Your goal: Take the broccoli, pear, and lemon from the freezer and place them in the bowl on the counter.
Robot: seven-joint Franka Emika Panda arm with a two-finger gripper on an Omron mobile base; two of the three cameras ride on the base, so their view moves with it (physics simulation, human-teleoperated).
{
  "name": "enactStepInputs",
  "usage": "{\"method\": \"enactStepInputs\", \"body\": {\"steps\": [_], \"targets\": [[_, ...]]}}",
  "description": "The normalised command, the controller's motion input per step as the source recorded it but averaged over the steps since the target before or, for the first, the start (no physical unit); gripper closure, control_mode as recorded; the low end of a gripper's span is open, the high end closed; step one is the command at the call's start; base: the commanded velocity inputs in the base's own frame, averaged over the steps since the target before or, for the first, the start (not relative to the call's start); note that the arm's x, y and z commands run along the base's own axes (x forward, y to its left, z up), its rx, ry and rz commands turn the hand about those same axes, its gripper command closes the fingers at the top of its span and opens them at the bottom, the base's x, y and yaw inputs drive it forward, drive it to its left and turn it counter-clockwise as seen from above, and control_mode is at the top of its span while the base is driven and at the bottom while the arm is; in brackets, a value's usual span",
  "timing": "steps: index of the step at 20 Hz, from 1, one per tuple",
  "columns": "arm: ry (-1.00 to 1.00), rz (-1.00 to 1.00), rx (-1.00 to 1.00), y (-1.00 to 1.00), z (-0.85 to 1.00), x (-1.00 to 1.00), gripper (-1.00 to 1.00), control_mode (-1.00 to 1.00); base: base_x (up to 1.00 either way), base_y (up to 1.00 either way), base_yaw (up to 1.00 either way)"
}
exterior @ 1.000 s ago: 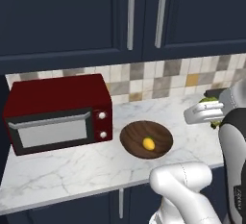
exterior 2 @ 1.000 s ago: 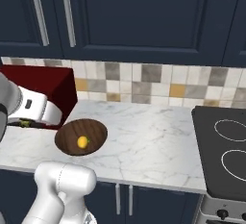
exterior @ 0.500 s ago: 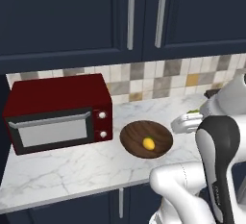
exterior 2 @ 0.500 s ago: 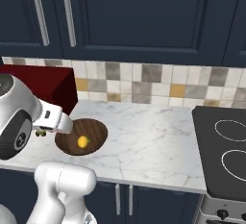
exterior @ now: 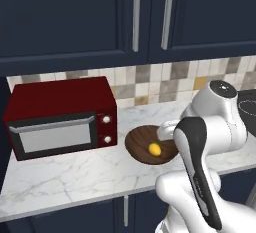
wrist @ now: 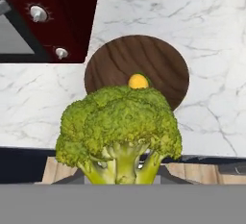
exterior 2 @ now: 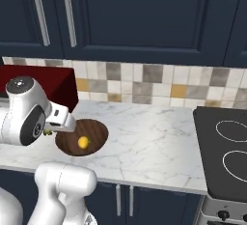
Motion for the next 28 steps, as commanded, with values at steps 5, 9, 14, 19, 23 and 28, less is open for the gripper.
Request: {"method": "enactStepInputs", "body": {"steps": [5,9,14,19,23,28], "targets": [[0.00,0.03,0.00,0.12,-0.71,0.56,1.00,-1.00,0.00,0.00,0.00],[0.00,0.03,0.00,0.12,-0.71,0.50,1.00,-1.00,0.00,0.00,0.00],[0.00,0.02,0.00,0.19,-0.66,0.37,1.00,-1.00,0.00,0.00,0.00],[0.00,0.01,0.00,0.10,-0.57,0.28,1.00,-1.00,0.00,0.00,0.00],[0.00,0.00,0.00,0.00,-0.48,0.30,1.00,-1.00,0.00,0.00,0.00],[0.00,0.00,0.00,0.02,-0.40,0.27,1.00,-1.00,0.00,0.00,0.00]]}}
